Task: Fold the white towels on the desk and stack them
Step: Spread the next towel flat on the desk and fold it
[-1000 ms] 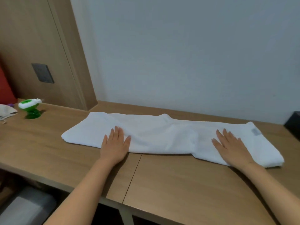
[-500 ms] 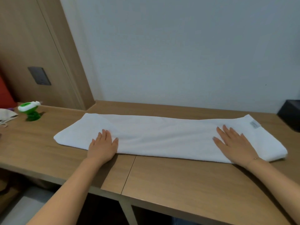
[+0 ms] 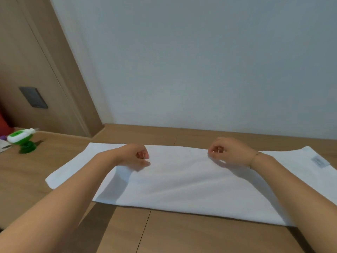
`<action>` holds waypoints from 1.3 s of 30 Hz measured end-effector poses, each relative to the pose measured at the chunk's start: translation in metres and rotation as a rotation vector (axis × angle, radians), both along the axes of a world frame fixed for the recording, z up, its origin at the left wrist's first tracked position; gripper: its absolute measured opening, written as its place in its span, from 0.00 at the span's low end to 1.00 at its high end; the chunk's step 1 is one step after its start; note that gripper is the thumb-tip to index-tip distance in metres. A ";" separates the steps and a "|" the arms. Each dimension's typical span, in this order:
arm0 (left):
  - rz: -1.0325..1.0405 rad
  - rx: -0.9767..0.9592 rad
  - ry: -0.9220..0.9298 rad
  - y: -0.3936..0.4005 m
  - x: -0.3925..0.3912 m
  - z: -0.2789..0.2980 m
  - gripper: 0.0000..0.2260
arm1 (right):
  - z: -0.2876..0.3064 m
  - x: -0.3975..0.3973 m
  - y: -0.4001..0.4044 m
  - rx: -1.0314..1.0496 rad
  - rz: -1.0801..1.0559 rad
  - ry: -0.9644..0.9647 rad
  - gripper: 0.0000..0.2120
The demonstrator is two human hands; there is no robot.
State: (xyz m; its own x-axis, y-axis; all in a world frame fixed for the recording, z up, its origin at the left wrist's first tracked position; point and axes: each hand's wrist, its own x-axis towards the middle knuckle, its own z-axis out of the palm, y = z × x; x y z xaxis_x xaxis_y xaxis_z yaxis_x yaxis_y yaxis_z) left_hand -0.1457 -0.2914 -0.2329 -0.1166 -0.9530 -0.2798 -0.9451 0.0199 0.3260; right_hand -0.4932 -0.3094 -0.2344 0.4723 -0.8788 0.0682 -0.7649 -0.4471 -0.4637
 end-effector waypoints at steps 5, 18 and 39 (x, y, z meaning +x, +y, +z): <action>-0.015 0.065 0.041 -0.006 0.013 -0.004 0.12 | -0.014 0.000 -0.015 0.144 -0.014 -0.092 0.08; -0.046 -0.323 0.234 -0.031 0.020 0.025 0.16 | -0.003 -0.034 -0.028 0.249 -0.027 -0.042 0.24; 0.147 -0.678 -0.091 -0.023 -0.009 -0.045 0.10 | -0.003 -0.047 -0.038 0.199 -0.110 0.186 0.32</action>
